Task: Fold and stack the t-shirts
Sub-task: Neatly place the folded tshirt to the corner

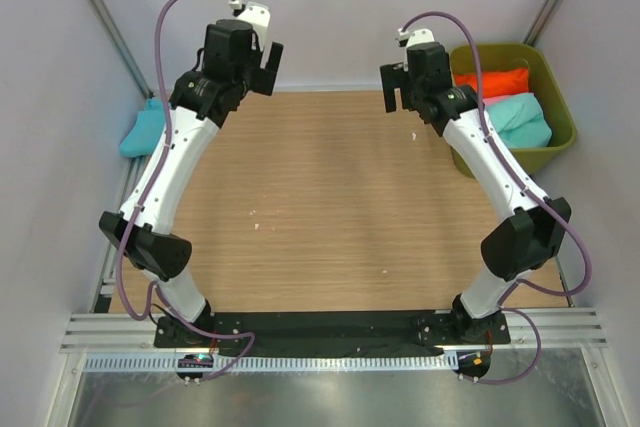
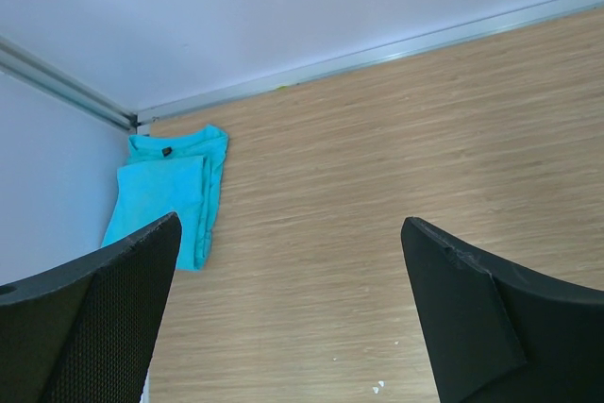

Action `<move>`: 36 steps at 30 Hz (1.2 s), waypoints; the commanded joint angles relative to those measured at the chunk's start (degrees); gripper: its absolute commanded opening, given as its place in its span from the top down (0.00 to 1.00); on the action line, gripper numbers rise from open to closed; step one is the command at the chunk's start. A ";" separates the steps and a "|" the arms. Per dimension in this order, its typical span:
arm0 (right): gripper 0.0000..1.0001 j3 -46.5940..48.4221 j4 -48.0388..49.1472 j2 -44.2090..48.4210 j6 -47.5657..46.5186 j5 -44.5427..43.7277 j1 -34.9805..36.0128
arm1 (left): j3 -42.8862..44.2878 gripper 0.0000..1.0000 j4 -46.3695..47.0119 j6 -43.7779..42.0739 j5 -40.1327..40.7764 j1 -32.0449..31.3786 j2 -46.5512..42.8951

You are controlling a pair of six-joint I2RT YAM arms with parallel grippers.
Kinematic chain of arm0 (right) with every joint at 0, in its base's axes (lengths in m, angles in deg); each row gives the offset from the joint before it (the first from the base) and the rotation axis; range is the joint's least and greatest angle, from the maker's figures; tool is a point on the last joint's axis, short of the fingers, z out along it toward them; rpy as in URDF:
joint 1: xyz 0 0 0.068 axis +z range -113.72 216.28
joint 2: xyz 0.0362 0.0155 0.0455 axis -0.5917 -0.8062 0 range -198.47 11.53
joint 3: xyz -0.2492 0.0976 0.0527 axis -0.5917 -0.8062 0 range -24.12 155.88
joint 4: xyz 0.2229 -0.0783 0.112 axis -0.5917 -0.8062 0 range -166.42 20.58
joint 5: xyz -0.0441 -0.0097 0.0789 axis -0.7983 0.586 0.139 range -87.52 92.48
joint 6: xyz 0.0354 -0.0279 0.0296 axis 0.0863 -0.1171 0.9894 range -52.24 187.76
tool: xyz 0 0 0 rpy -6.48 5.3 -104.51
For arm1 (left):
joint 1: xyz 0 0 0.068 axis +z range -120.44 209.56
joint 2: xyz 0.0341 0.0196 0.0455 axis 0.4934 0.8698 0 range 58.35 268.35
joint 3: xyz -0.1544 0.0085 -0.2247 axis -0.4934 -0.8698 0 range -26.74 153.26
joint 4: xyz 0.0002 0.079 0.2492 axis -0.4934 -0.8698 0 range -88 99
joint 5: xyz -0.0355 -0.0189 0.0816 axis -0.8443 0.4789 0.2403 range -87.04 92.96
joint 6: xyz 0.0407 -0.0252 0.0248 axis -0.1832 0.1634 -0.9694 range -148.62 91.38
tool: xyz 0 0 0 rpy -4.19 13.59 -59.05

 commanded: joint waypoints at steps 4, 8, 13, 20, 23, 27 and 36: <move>0.00 2.02 1.14 0.18 1.10 0.13 0.27 | 1.00 0.00 1.71 0.51 -0.04 0.14 -0.54; 0.00 1.93 0.88 0.36 0.75 0.39 0.27 | 1.17 0.00 1.80 0.51 0.31 0.23 -0.19; 0.00 2.19 0.61 0.27 0.66 1.36 0.27 | 1.44 0.00 1.80 0.34 0.23 0.23 0.07; 0.00 2.10 0.61 -0.17 0.66 1.53 0.27 | 1.26 0.00 1.80 0.16 0.31 0.23 0.16; 0.00 2.28 0.53 -0.34 0.66 1.53 0.27 | 1.26 0.00 1.80 0.16 0.31 0.23 0.16; 0.00 2.45 0.70 -0.61 0.75 1.88 0.27 | 1.26 0.01 1.80 0.08 0.31 0.23 0.07; 0.00 1.93 0.70 -0.43 0.66 1.97 0.27 | 1.26 0.00 1.71 -0.10 0.31 0.23 0.07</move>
